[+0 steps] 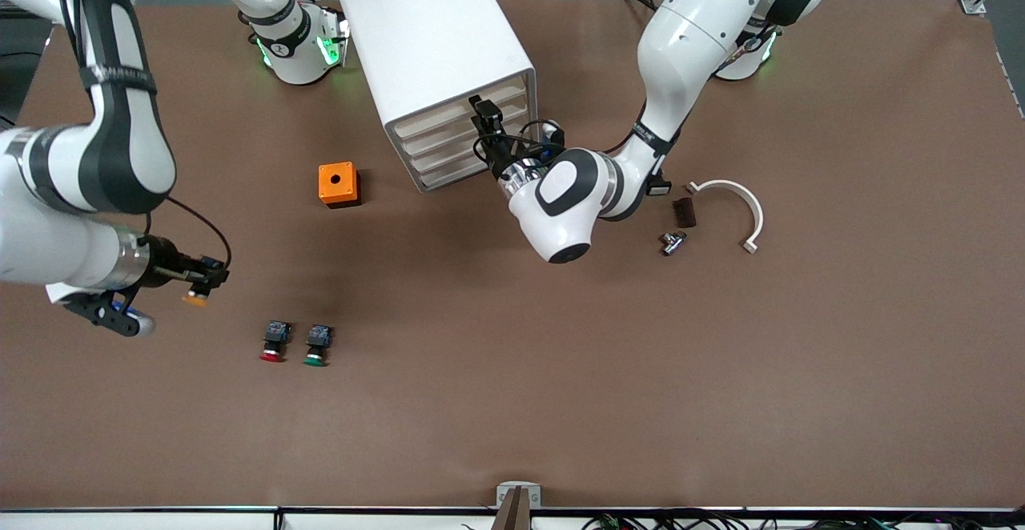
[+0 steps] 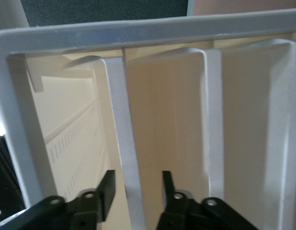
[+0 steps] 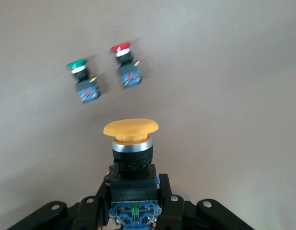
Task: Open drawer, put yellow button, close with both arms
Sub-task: 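Pull the drawer open with the left gripper while the right gripper grasps the button, then lower the yellow button into the open drawer and open the right gripper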
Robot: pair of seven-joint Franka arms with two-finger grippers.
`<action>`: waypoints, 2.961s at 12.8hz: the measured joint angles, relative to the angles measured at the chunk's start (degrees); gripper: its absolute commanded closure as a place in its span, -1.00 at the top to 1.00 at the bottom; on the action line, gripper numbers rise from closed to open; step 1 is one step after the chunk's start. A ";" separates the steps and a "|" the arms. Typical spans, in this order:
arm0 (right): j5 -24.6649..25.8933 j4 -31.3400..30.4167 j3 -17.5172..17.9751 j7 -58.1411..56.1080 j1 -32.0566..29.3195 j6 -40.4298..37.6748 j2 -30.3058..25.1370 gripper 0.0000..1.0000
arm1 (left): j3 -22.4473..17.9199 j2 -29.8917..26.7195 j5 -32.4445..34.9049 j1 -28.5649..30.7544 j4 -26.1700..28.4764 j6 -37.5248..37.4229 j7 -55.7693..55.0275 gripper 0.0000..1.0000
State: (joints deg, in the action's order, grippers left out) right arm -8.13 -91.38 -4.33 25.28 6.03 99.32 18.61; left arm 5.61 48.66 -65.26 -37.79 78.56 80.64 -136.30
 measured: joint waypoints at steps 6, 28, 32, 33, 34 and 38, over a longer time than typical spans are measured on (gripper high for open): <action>-1.10 -4.86 0.17 19.81 9.69 -0.81 -7.60 -1.00 | 1.03 0.36 -0.13 -0.48 0.32 -0.21 -2.59 -0.80; 0.38 -10.42 0.13 82.37 49.28 17.40 -6.40 -1.00 | 0.22 0.47 -1.10 13.92 0.08 -0.16 -2.26 0.49; 0.60 -10.43 0.12 85.73 51.11 20.99 -3.66 -1.00 | 0.14 0.47 -1.10 14.34 -0.03 -0.12 1.72 0.99; 0.62 -10.42 0.11 85.81 51.17 21.55 -3.27 -1.00 | 0.10 0.47 -1.10 14.65 -0.05 -0.05 2.94 0.99; 0.62 -10.39 0.05 85.83 51.17 21.73 -3.11 -0.96 | 0.07 0.47 -1.10 15.26 -0.06 -0.02 5.26 0.99; 0.63 -9.72 -0.48 85.89 51.15 21.78 -3.11 1.00 | -0.20 0.48 -0.42 18.03 -1.93 -0.03 18.84 0.99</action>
State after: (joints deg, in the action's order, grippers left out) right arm -7.50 -101.10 -4.82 111.18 57.18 121.10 15.50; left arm 5.41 49.14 -65.68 -19.75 76.62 80.61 -117.45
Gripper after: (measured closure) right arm 0.511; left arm 0.004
